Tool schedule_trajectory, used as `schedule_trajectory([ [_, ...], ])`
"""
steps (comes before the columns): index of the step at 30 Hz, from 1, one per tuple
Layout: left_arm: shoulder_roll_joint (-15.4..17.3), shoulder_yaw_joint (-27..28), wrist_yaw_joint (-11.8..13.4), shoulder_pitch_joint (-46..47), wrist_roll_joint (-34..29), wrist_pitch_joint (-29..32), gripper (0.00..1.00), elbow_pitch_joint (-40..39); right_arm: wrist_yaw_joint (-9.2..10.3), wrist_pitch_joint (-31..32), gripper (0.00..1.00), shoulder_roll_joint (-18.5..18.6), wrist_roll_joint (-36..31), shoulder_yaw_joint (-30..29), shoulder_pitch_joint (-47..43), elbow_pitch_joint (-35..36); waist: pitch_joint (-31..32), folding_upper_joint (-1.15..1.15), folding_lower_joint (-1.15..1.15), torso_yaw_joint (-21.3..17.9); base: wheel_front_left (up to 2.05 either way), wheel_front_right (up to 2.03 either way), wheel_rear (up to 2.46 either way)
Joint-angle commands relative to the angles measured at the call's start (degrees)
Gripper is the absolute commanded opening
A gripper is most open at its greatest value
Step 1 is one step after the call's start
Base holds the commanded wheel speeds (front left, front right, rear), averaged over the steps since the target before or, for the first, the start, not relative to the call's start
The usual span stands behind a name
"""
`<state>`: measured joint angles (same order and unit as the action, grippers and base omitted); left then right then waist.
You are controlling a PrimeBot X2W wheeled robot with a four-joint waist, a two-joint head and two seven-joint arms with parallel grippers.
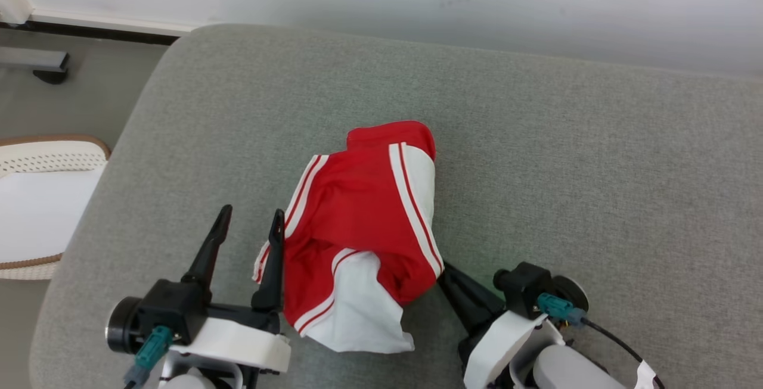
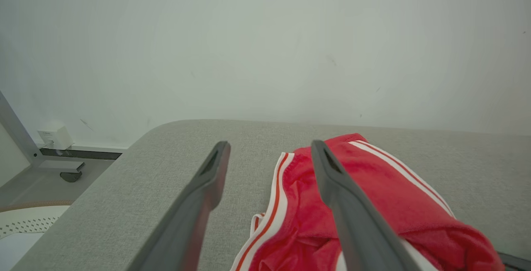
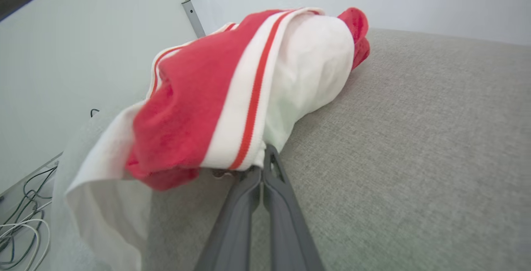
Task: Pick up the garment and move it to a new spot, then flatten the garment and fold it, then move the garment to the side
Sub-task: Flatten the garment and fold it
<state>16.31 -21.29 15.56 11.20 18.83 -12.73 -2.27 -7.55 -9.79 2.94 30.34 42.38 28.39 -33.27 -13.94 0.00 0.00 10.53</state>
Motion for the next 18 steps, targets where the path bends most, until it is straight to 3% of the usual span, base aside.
schedule_trajectory([
  [1, 0.09, 0.17, -0.1, 0.57, 0.23, -0.59, 1.0, 0.11, 0.15, -1.18, 0.0, 0.04, 0.14, 0.09, 1.28, -0.39, 0.0, 0.0, 0.0, -0.31, 0.0, 0.0, 0.0],
  [9, 0.27, 0.6, 0.46, 0.1, 0.3, -1.15, 1.0, -0.1, 0.15, -4.64, 0.0, 4.08, -4.22, -4.8, 4.37, 4.62, 0.93, 0.0, 0.0, -2.65, 0.0, 0.0, 0.0],
  [18, 0.72, 0.79, 0.88, -0.92, 0.59, -1.17, 1.0, -0.75, 0.15, -2.1, 0.0, 11.46, -11.21, -19.56, 1.88, 22.12, 2.03, 0.0, 0.0, -5.59, 0.0, 0.0, 0.0],
])
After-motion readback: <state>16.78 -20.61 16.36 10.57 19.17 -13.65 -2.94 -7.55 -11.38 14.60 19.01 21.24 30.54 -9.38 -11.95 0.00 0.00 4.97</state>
